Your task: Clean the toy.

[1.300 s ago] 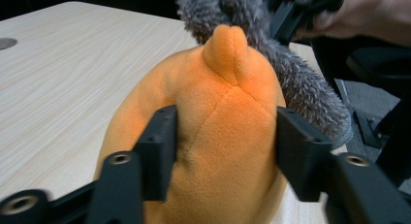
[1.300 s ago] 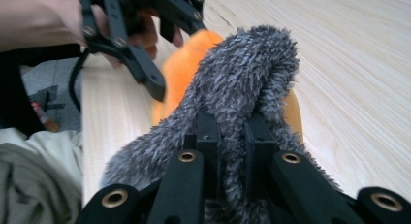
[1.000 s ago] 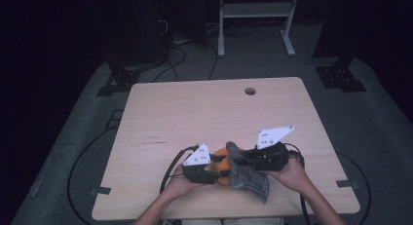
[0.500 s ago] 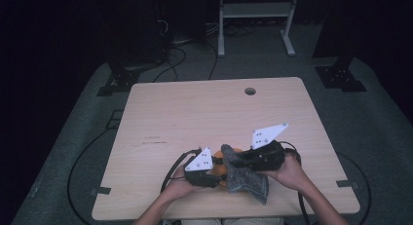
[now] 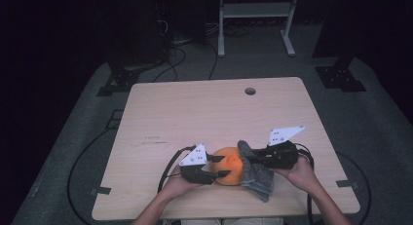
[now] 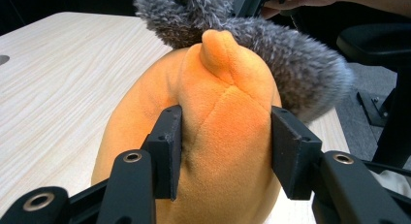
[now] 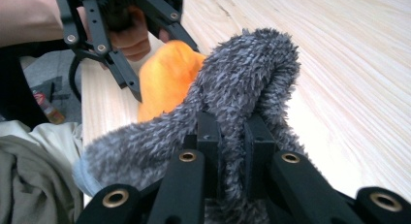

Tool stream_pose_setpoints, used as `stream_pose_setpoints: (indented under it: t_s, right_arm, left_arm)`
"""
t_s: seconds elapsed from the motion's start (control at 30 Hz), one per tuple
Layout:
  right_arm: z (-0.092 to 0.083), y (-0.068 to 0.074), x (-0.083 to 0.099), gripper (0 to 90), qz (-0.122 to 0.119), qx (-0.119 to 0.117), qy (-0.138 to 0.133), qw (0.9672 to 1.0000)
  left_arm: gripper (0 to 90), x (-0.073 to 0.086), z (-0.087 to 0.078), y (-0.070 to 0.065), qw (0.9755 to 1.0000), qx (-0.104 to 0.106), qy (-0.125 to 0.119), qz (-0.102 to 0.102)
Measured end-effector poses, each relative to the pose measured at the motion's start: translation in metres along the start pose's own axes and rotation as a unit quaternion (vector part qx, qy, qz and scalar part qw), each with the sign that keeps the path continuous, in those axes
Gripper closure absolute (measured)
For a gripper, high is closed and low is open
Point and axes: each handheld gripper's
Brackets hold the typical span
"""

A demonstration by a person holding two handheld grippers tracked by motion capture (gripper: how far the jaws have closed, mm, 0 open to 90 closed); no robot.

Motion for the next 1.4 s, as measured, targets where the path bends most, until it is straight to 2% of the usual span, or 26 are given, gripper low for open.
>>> stream_pose_setpoints:
  t_s: [0.07,0.1,0.17,0.23,0.27,0.33,0.5,0.57,0.63,0.73,0.83,0.9,1.0,1.1,1.2,1.27,1.4]
  right_arm:
    - [-0.006,0.001,0.001,80.1,0.016,-0.024,-0.05,0.9983]
    - [-0.008,0.002,0.0,80.1,0.015,-0.035,-0.068,0.9969]
    - [-0.007,0.006,-0.002,80.1,0.001,-0.024,-0.063,0.9977]
    - [-0.004,0.005,0.0,80.1,0.001,-0.02,-0.052,0.9984]
    - [-0.002,0.002,0.003,80.1,0.004,-0.018,-0.046,0.9988]
    - [0.0,-0.005,0.013,80.2,0.026,-0.027,-0.057,0.9977]
    - [0.001,-0.014,0.032,80.2,0.052,-0.009,-0.045,0.9976]
    - [-0.002,-0.012,0.032,80.2,0.05,0.006,-0.03,0.9983]
    - [-0.003,-0.009,0.031,80.2,0.043,0.017,-0.016,0.9988]
    - [-0.005,-0.009,0.03,80.2,0.042,0.021,-0.009,0.9989]
    - [-0.007,-0.005,0.026,80.1,0.037,0.014,-0.031,0.9988]
    - [-0.006,0.001,0.018,80.0,0.021,0.003,-0.044,0.9988]
    - [0.001,0.013,0.001,79.9,-0.01,-0.005,-0.051,0.9986]
    - [0.006,0.017,-0.007,79.9,-0.023,-0.008,-0.054,0.9983]
    - [0.009,0.014,-0.004,80.0,-0.013,-0.011,-0.055,0.9984]
    - [0.008,0.008,0.004,80.1,0.003,-0.011,-0.052,0.9986]
    - [0.002,0.004,0.02,80.0,0.022,0.002,-0.037,0.9991]
  left_arm:
    - [50.9,0.001,0.001,0.003,0.9999,0.002,-0.007,-0.011]
    - [50.8,0.002,0.002,0.003,0.9998,0.002,-0.011,-0.014]
    - [50.8,0.003,0.001,0.004,0.9998,0.002,-0.013,-0.016]
    - [50.7,0.004,-0.001,0.006,0.9997,0.002,-0.015,-0.018]
    - [50.7,0.005,-0.003,0.007,0.9996,0.002,-0.016,-0.022]
    - [50.6,0.007,-0.006,0.011,0.9995,0.001,-0.017,-0.027]
    - [49.8,0.006,-0.005,0.012,0.9995,0.0,-0.019,-0.027]
    - [49.8,0.006,-0.005,0.012,0.9995,0.001,-0.019,-0.027]
    - [49.8,0.007,-0.006,0.013,0.9994,0.002,-0.02,-0.029]
    - [49.8,0.007,-0.005,0.013,0.9993,0.001,-0.021,-0.03]
    - [49.9,0.008,-0.004,0.014,0.9992,0.001,-0.025,-0.031]
    - [49.9,0.007,-0.003,0.014,0.9992,0.003,-0.024,-0.032]
    - [49.9,0.007,-0.002,0.013,0.9993,0.002,-0.024,-0.03]
    - [50.1,0.008,-0.005,0.015,0.9991,0.003,-0.024,-0.034]
    - [50.1,0.009,-0.007,0.016,0.999,0.004,-0.024,-0.037]
    - [50.0,0.009,-0.007,0.016,0.9991,0.004,-0.023,-0.036]
    - [50.0,0.009,-0.006,0.015,0.9991,0.003,-0.025,-0.034]
Point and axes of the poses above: each handheld gripper's, and its own axes: z roughly forward along the jaws, x roughly out of its underside, y roughly to its left, and after that the axes turned 6 degrees about -x, right-handed
